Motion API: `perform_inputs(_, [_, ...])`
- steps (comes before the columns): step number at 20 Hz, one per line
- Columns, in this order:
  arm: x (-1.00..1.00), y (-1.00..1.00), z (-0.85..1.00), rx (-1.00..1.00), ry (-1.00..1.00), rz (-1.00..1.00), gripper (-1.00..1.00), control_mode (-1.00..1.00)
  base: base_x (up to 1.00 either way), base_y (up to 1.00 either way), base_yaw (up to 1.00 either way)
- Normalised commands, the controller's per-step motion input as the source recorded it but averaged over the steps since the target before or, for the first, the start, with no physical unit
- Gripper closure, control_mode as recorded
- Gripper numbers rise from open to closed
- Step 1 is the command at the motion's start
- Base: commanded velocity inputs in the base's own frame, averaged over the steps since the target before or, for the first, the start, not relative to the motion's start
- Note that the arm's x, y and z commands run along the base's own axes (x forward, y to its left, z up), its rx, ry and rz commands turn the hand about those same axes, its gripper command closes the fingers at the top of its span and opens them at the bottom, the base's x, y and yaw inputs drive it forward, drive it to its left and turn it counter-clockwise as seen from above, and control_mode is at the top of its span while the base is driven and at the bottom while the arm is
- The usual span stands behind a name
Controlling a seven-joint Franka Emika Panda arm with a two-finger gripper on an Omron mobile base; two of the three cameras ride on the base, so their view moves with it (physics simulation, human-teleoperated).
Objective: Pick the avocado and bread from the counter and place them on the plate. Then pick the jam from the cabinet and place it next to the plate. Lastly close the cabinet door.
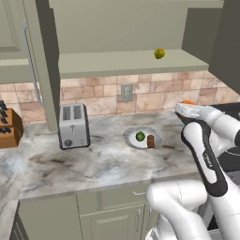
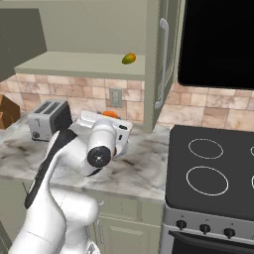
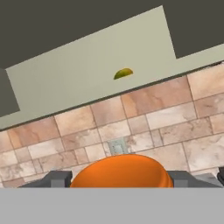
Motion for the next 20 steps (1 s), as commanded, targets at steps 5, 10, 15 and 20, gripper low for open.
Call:
perform_inputs(5, [0.66, -0.22, 0.0, 0.0, 0.05, 0.0, 1.0, -1.0, 0.0, 0.0, 0.0])
perform_inputs(10, [0.37, -0.33, -0.11, 0.0, 0.05, 0.0, 1.0, -1.0, 0.0, 0.0, 0.0])
perform_inputs(15, [0.2, 0.0, -0.14, 0.0, 0.0, 0.0, 1.0, -1.0, 0.0, 0.0, 0.0])
perform_inputs(20, [0.01, -0.01, -0.39, 0.0, 0.0, 0.0, 1.0, -1.0, 0.0, 0.0, 0.0])
